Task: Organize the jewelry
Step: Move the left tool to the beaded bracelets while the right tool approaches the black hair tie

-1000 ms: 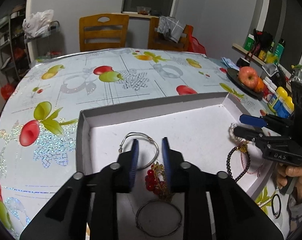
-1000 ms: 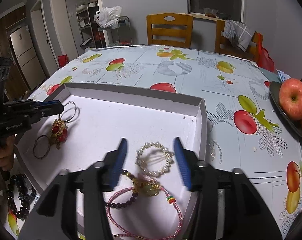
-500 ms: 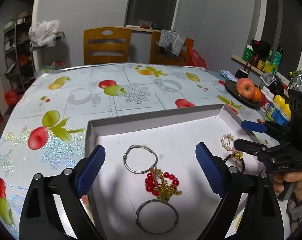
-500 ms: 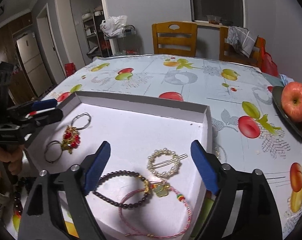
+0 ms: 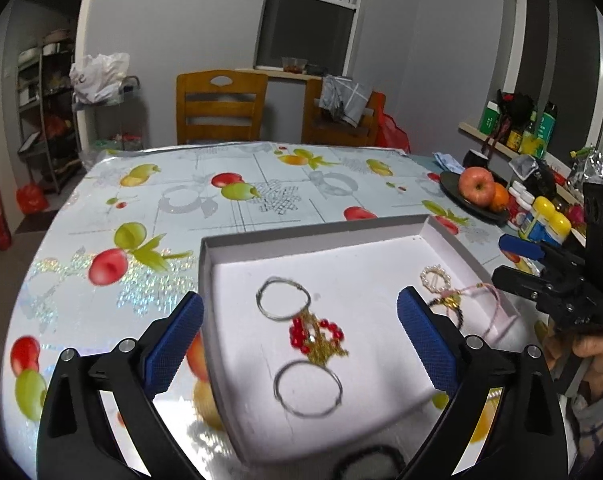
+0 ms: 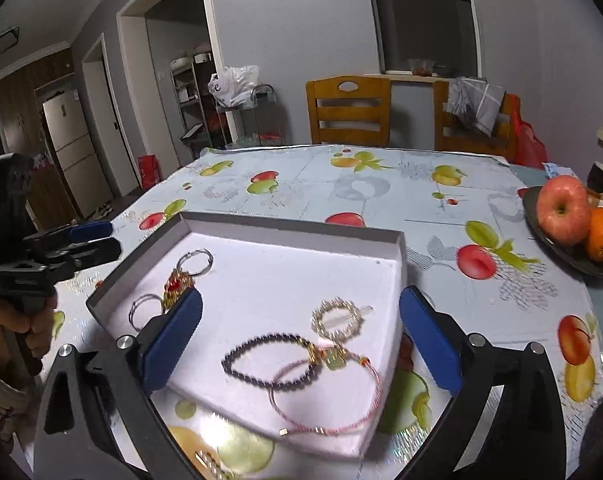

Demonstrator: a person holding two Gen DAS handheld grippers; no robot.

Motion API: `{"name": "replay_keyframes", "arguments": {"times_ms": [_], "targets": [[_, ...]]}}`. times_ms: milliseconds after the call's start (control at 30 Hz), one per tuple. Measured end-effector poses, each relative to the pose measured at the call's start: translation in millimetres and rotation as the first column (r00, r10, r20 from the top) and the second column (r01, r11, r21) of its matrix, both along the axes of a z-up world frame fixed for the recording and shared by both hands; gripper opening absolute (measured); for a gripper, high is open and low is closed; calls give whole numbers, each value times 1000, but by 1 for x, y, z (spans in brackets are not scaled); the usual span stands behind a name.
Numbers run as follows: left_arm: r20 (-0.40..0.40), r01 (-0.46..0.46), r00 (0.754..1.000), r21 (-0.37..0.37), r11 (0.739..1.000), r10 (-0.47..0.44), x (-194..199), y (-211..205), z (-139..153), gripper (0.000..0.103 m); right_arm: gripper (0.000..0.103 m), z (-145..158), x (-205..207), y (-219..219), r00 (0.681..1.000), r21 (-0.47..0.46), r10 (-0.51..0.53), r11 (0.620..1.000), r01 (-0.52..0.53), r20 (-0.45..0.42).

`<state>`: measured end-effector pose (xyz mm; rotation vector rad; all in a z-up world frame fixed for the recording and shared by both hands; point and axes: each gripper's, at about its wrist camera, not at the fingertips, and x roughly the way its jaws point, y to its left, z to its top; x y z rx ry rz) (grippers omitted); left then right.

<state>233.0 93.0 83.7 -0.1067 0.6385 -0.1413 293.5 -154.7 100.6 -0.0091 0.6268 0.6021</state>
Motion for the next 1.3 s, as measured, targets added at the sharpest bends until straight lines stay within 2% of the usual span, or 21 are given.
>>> {"name": "replay_keyframes", "arguments": {"times_ms": [200, 533, 733, 933, 1067, 1300], "targets": [[27, 9, 1000, 12, 1000, -10, -35, -5, -1, 97, 97, 0, -29, -6, 1000, -19, 18, 1000, -18, 12], [52, 36, 998, 19, 999, -37, -88, -12, -2, 98, 97, -3, -75, -24, 999, 5, 20, 1000, -20, 33], [26, 67, 997, 32, 997, -67, -113, -18, -15, 98, 97, -8, -100, -30, 999, -22, 23, 1000, -22, 40], [-16, 119, 993, 66, 991, -118, -118, -31, -25, 98, 97, -18, -115, -27, 998, -63, 57, 996, -57, -2], [-51, 132, 990, 90, 987, -128, -114, -38, -33, 98, 97, -28, -123, -23, 996, -115, 84, 990, -87, -28], [-79, 132, 989, 147, 980, -121, -109, -48, -37, 95, 97, -35, -128, -25, 992, -128, 111, 985, -119, -68]]}}
